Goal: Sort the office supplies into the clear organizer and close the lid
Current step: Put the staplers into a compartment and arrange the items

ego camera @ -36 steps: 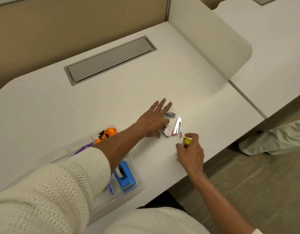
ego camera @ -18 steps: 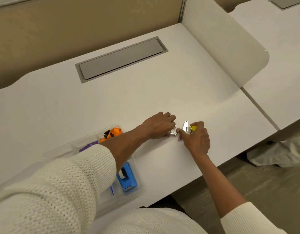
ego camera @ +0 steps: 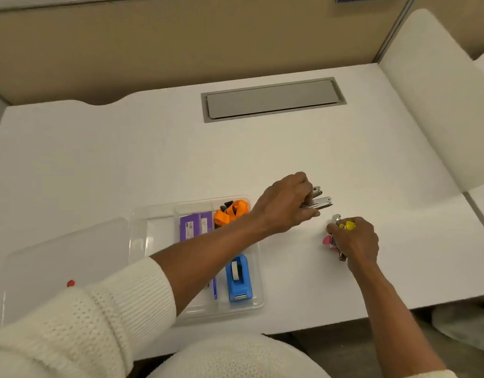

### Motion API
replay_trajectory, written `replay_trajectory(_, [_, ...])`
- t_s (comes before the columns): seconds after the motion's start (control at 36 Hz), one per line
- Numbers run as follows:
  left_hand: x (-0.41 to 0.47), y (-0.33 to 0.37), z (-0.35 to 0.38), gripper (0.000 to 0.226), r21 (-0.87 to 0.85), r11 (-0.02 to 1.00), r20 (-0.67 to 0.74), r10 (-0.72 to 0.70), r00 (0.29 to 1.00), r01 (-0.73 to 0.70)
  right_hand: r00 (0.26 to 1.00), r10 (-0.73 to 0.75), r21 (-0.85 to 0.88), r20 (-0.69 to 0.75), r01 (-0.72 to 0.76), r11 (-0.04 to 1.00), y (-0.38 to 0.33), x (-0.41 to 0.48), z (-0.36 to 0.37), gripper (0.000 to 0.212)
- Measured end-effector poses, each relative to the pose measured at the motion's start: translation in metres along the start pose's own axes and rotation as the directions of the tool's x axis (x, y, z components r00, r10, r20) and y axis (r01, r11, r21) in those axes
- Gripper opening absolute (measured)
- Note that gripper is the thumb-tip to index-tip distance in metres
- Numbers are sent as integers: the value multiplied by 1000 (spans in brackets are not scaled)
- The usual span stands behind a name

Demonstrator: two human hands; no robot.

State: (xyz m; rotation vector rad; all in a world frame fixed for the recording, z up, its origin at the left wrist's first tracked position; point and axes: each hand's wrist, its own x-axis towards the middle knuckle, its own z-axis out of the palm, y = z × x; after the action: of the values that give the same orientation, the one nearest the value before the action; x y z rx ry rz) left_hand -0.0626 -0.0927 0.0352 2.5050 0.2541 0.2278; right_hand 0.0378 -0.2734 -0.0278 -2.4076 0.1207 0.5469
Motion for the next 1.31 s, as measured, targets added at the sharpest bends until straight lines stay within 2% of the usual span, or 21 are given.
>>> replay_trajectory(0.11, [-37,-8,-42,34,-119,979,-147,-181,972,164,997,-50,117,66,42,992,-20,-28,1,27])
replay_trajectory(0.19, [-71,-19,-73,35,-159,940,-253,-334,908,302,985,-128,169,115,107,980,-39,-55,4,22])
replay_trajectory(0.28, [-108,-36,-98,33,-197,868,-338,-497,799,456,959,-225,192,172,191,963,-59,-87,10,21])
replay_trajectory(0.39, [-157,-71,-115,34,-263,710,-366,-699,614,653,904,-304,177,300,260,949,-87,-127,31,26])
replay_trajectory(0.47, [-187,-97,-122,40,-247,608,-368,-779,507,755,846,-337,188,413,282,941,-106,-154,52,24])
replay_trajectory(0.53, [-202,-112,-123,41,-203,563,-361,-804,473,801,801,-338,206,495,270,941,-117,-171,67,22])
replay_trajectory(0.67, [-219,-128,-114,36,1,503,-314,-821,478,864,701,-335,241,629,234,942,-130,-209,100,17])
replay_trajectory(0.75, [-217,-128,-106,32,118,513,-321,-791,522,850,707,-339,212,621,265,941,-133,-226,115,19])
replay_trajectory(0.89, [-206,-129,-101,22,242,529,-217,-788,576,814,732,-325,149,599,297,943,-124,-243,129,27])
replay_trajectory(0.97, [-199,-130,-98,25,316,524,-151,-795,588,791,754,-296,116,586,283,952,-116,-248,134,35])
replay_trajectory(1.06, [-196,-132,-97,35,316,531,-92,-808,583,786,769,-268,105,580,256,961,-110,-252,136,44])
replay_trajectory(1.11, [-197,-134,-98,34,280,551,-84,-802,591,786,781,-262,98,567,251,963,-108,-253,137,47])
replay_trajectory(1.22, [-206,-140,-106,18,253,578,-135,-773,620,776,804,-267,67,532,274,959,-105,-253,142,48])
replay_trajectory(1.31, [-221,-146,-116,35,263,539,-221,-774,594,800,806,-285,42,519,309,950,-107,-251,150,43])
